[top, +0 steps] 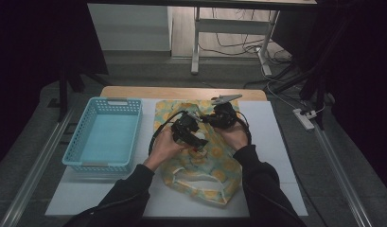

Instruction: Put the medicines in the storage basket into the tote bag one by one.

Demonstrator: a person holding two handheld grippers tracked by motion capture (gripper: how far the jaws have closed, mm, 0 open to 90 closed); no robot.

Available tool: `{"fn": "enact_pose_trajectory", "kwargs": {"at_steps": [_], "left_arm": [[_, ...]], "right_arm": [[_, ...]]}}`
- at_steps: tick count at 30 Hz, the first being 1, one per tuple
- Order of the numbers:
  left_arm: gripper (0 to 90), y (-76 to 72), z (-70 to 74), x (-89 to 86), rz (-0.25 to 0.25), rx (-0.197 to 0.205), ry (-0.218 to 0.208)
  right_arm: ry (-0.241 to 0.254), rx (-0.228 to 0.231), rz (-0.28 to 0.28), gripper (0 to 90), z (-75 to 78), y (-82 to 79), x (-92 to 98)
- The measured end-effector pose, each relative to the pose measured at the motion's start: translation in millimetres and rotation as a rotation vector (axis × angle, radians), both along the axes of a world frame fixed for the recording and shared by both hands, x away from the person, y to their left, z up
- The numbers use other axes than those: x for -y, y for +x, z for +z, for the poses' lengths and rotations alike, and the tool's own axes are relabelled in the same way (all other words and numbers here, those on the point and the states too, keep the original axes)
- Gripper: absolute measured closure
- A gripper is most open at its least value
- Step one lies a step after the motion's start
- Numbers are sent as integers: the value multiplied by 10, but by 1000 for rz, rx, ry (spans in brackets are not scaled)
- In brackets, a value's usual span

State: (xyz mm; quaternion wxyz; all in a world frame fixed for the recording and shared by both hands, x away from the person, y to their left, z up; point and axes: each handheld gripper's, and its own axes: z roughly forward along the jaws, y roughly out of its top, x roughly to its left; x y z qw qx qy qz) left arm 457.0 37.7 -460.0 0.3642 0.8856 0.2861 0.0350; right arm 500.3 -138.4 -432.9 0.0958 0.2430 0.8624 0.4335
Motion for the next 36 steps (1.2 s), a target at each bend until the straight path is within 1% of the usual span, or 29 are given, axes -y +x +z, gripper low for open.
{"fn": "enact_pose_trajectory", "kwargs": {"at_steps": [1, 3, 8, 11, 15, 17, 24, 27, 30, 32, 34, 36], "left_arm": [[236, -15, 20, -21, -4, -5, -12], [211, -45, 57, -54, -12, -4, -22], [151, -127, 113, -117, -14, 3, -31], [110, -176, 129, -159, -23, 4, -60], [52, -248, 137, -208, -47, -15, -91], [23, -290, 140, -232, -59, -18, -92], [8, -437, 129, -313, -78, 3, -111], [9, -491, 101, -352, -90, 16, -134], [0, -548, 72, -377, -85, 38, -130], [0, -593, 47, -398, -91, 52, -124], [0, -635, 21, -412, -87, 56, -121], [0, -667, -1, -427, -86, 51, -127]], "right_arm": [[-2, 2, 2, 897, 2, 0, 5], [-1, 2, 2, 897, 4, -2, 11], [-1, 2, 4, 896, 2, -8, 16], [-1, 1, 4, 896, 3, -16, 18], [4, 7, 9, 896, 8, -31, 18], [3, 9, 13, 896, 11, -39, 17], [5, 6, 17, 896, 5, -52, 19], [8, 5, 18, 896, -6, -61, 21], [9, 4, 21, 896, -11, -73, 23], [10, 4, 23, 896, -12, -77, 25], [11, 4, 24, 896, -10, -82, 27], [12, 4, 27, 896, -7, -89, 29]]}}
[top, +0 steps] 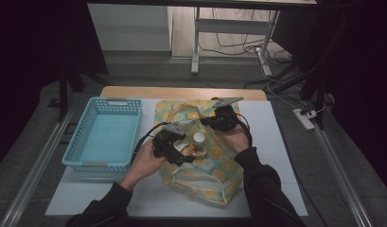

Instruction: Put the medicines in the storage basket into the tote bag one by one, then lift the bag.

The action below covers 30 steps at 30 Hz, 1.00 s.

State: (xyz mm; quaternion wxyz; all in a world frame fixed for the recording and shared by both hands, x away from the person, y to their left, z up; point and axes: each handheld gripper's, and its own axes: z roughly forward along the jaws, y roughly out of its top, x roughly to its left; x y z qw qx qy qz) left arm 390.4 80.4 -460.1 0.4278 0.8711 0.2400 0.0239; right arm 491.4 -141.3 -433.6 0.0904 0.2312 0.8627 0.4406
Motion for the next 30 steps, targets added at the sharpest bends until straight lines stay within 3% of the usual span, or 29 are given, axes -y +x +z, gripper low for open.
{"fn": "enact_pose_trajectory", "kwargs": {"at_steps": [3, 6, 15, 25, 30], "left_arm": [[0, -52, -39, -26, -1, -8, -7], [0, -92, -68, -31, 1, -32, 9], [0, -181, -202, -11, -4, -49, 37], [7, -195, -351, 121, -29, -51, 69], [8, -187, -437, 189, -48, -40, 109]], "right_arm": [[0, -2, 2, 896, -1, -5, 0], [0, -3, 2, 896, -8, -10, 2], [0, -5, 4, 896, -17, -32, 18], [-2, -6, 11, 896, -8, -55, 7], [-4, -8, 12, 896, -9, -64, 9]]}}
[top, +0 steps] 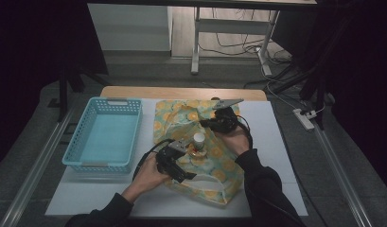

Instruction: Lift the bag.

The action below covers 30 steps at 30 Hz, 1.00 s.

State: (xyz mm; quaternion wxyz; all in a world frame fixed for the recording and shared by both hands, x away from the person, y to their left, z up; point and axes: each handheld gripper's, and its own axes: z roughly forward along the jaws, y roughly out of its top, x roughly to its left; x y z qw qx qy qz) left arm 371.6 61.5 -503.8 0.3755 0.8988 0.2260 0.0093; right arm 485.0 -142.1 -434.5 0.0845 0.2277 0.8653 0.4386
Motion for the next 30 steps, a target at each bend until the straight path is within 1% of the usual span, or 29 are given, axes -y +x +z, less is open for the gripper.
{"fn": "enact_pose_trajectory", "kwargs": {"at_steps": [2, 5, 6, 8, 9, 11, 12, 13, 14, 16, 17, 18, 19, 20, 21, 24, 25, 26, 28, 29, 30], "left_arm": [[8, 5, -40, 30, -11, 8, 21], [12, 16, -99, 64, -18, 10, 40], [13, 19, -122, 74, -18, 12, 43], [23, 38, -166, 71, -39, -2, 34], [28, 43, -187, 73, -35, -3, 32], [39, 54, -226, 77, -42, -2, 50], [41, 57, -240, 81, -38, 5, 67], [50, 58, -254, 83, -38, 7, 71], [67, 54, -266, 85, -46, 9, 73], [117, 36, -277, 97, -57, 28, 105], [151, 25, -283, 106, -63, 35, 122], [185, 5, -284, 116, -58, 60, 138], [213, -2, -278, 119, -58, 66, 147], [236, -4, -269, 116, -55, 61, 145], [293, -7, -261, 105, -61, 62, 141], [449, -13, -249, 67, -54, 59, 131], [552, -12, -239, 53, -62, 57, 131], [655, -14, -237, 47, -63, 53, 130], [758, -14, -236, 44, -68, 38, 123], [829, -13, -235, 45, -65, 23, 122], [861, -7, -233, 51, -51, -4, 115]], "right_arm": [[0, -2, 0, 896, -10, -2, -1], [-1, -4, 1, 896, -24, -2, -6], [-1, -7, 1, 896, -26, -4, -8], [-1, -7, 3, 896, -27, -6, -10], [-1, -6, 3, 896, -27, -6, -10], [1, -7, 2, 896, -29, -7, -9], [1, -6, 3, 896, -31, -5, -7], [1, -7, 2, 896, -33, -5, -5], [0, -7, 3, 896, -35, -5, -2], [-1, -7, 3, 895, -42, -6, 2], [0, -8, 2, 896, -45, -8, 3], [0, -11, 0, 896, -48, -9, 6], [0, -11, 0, 896, -50, -8, 8], [1, -12, -1, 895, -52, -7, 11], [1, -12, -1, 896, -53, -6, 13], [-1, -11, 0, 895, -54, -12, 16], [-1, -11, -1, 896, -54, -13, 18], [-1, -11, -1, 896, -54, -13, 20], [-3, -11, -1, 896, -52, -9, 28], [-3, -11, -1, 896, -51, -8, 30], [-3, -12, 0, 896, -48, -7, 31]]}}
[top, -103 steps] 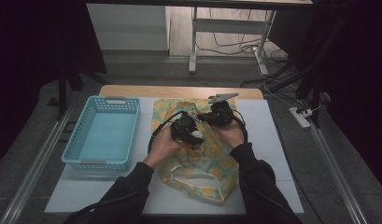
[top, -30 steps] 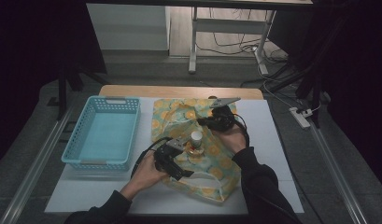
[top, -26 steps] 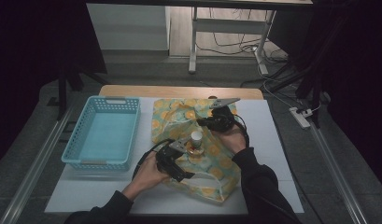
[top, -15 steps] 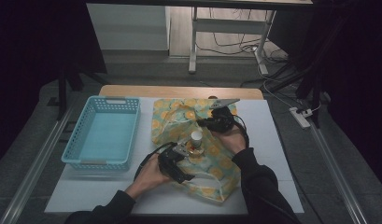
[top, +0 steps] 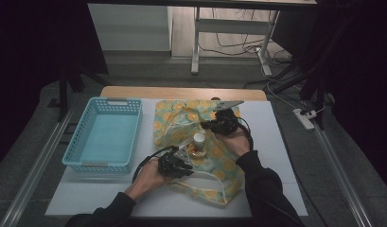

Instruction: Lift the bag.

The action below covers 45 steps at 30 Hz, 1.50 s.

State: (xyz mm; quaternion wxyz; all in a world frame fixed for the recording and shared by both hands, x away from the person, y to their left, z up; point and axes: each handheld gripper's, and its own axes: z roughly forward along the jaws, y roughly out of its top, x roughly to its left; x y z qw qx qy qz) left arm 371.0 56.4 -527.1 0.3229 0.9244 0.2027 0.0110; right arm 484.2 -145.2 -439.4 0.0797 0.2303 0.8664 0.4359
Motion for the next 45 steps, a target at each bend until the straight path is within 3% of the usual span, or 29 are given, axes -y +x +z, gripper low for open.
{"fn": "enact_pose_trajectory", "kwargs": {"at_steps": [2, 5, 10, 26, 32, 45], "left_arm": [[888, 18, 11, 7, 19, -30, 2], [891, 37, 15, 3, 33, -31, 1], [893, 65, 86, -59, 59, -63, -43], [895, 97, 539, -248, 125, -54, -141], [895, 143, 749, -314, 126, -41, -154], [895, 354, 1159, -408, 149, -62, -180]], "right_arm": [[0, -3, 4, 896, 5, 0, -2], [-2, -3, 12, 896, 8, 2, -11], [3, -11, 22, 896, 20, -4, -23], [2, 3, 39, 897, 243, -72, -21], [-3, 14, 50, 897, 315, -104, -41], [-11, 39, 67, 897, 497, -159, -61]]}}
